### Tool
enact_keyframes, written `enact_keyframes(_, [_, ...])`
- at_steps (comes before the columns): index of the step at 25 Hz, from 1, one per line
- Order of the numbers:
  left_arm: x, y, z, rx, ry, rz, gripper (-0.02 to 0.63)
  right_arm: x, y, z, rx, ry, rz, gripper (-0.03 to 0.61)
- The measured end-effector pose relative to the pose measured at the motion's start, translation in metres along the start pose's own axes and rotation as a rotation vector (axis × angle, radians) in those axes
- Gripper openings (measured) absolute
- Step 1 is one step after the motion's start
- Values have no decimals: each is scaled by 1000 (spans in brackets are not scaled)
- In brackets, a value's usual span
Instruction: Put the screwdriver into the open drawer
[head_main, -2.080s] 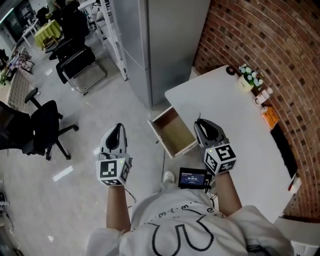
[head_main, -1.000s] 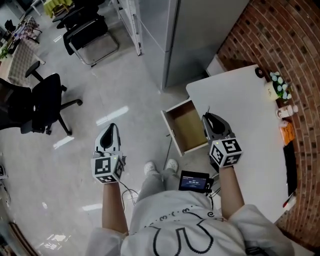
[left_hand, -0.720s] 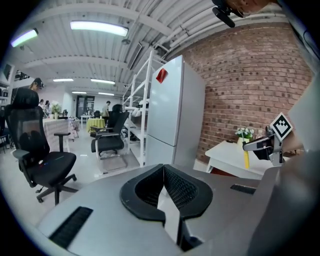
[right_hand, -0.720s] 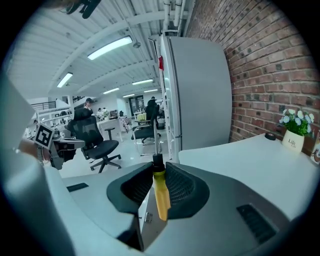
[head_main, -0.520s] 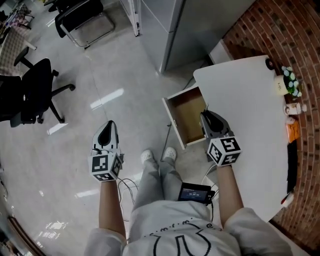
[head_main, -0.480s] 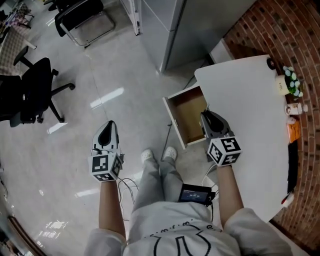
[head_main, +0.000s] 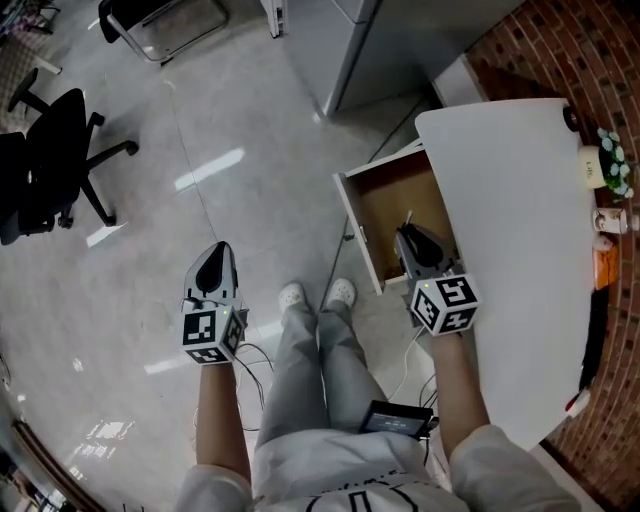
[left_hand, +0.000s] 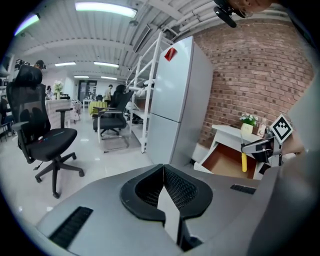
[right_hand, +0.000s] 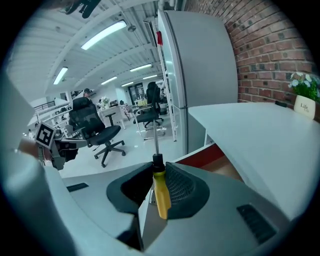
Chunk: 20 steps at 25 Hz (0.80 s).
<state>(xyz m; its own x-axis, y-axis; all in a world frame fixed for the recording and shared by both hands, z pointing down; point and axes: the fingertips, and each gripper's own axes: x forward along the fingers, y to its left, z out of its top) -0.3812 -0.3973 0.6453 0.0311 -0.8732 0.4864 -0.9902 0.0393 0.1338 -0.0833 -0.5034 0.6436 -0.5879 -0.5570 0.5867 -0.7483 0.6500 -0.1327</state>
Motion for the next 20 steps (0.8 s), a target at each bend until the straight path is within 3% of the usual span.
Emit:
enact_keyframes(4, [10, 0, -36, 13, 53, -33, 14, 19, -7, -34, -3, 49, -13, 67])
enact_keyframes(12, [39, 15, -95, -10, 79, -37, 14, 58, -23, -101, -12, 154, -40, 67])
enact_keyframes(20, [52, 10, -131, -16, 145, -75, 14, 94, -42, -162, -25, 426, -83, 67])
